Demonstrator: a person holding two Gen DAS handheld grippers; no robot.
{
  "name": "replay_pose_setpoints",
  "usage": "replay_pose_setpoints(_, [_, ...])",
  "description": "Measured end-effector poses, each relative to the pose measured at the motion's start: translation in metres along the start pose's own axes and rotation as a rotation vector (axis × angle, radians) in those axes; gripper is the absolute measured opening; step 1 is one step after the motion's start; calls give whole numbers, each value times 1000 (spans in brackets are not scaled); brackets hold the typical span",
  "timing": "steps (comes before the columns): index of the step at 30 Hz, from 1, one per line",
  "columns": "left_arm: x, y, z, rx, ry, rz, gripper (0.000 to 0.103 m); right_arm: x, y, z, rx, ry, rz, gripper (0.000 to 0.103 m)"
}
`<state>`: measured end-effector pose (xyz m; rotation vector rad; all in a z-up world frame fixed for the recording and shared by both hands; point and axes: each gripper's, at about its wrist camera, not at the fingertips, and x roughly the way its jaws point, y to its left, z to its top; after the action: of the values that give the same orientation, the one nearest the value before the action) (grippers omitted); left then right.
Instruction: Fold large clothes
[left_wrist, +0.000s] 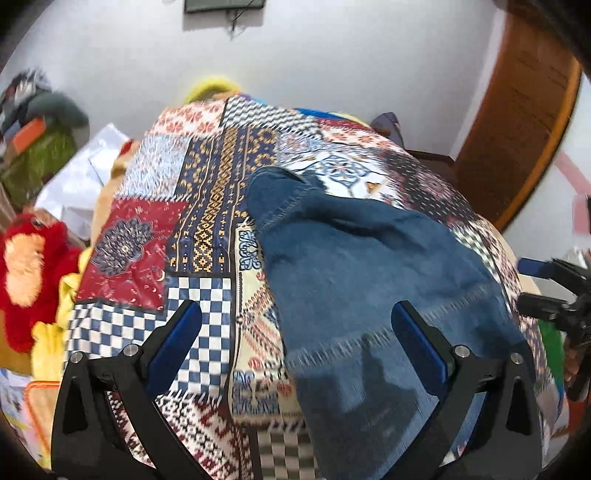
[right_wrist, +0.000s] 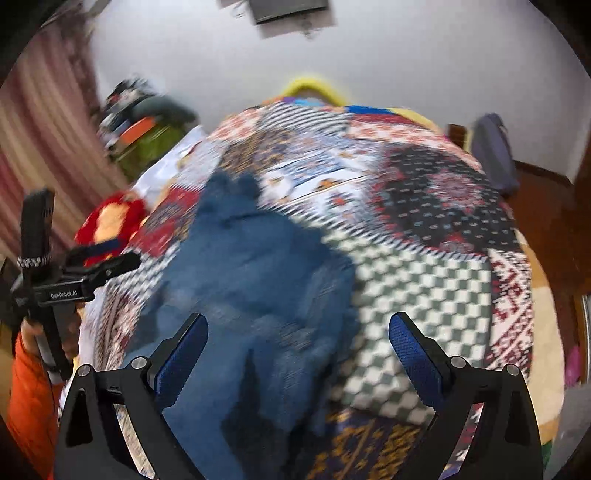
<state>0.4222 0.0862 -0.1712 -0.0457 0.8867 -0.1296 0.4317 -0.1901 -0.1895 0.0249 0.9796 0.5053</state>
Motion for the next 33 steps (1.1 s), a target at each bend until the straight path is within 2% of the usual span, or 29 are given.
replay_pose_setpoints(2, [-15,-11,-12,54,-31,11,103,3,13,-11,-15,20,27,98])
replay_pose_setpoints(5, [-22,-20,-30,86,-28,20,103,14,21,-30,-8,64,49,98])
replay_pose_setpoints(9, [-9,-25,-60,106,51,22,103,35,19,-58,-8,166,-9,98])
replay_pose_setpoints(11, [1,-23,-75,100,101,31,103,36,11,-69,10,181,-22,98])
replay_pose_setpoints(15, [0,-8,-100,4,125,-20,103,23,-9,-87,62,186,-29,98])
replay_pose_setpoints(20, [-18,9,-121,-89,105,24,103,2,-22,-102,70,171,-62,98])
replay_pose_setpoints(23, [-27,17,-123,-105,101,68,103,-6,-27,-100,84,170,-65,98])
replay_pose_setpoints(28, [-52,24,-103,-120,26,107,103,-25,-17,-90,32,111,-82,98])
replay_pose_setpoints(33, [-54,19,-73,-107,-20,60,103,-38,-7,-64,39,25,-10,98])
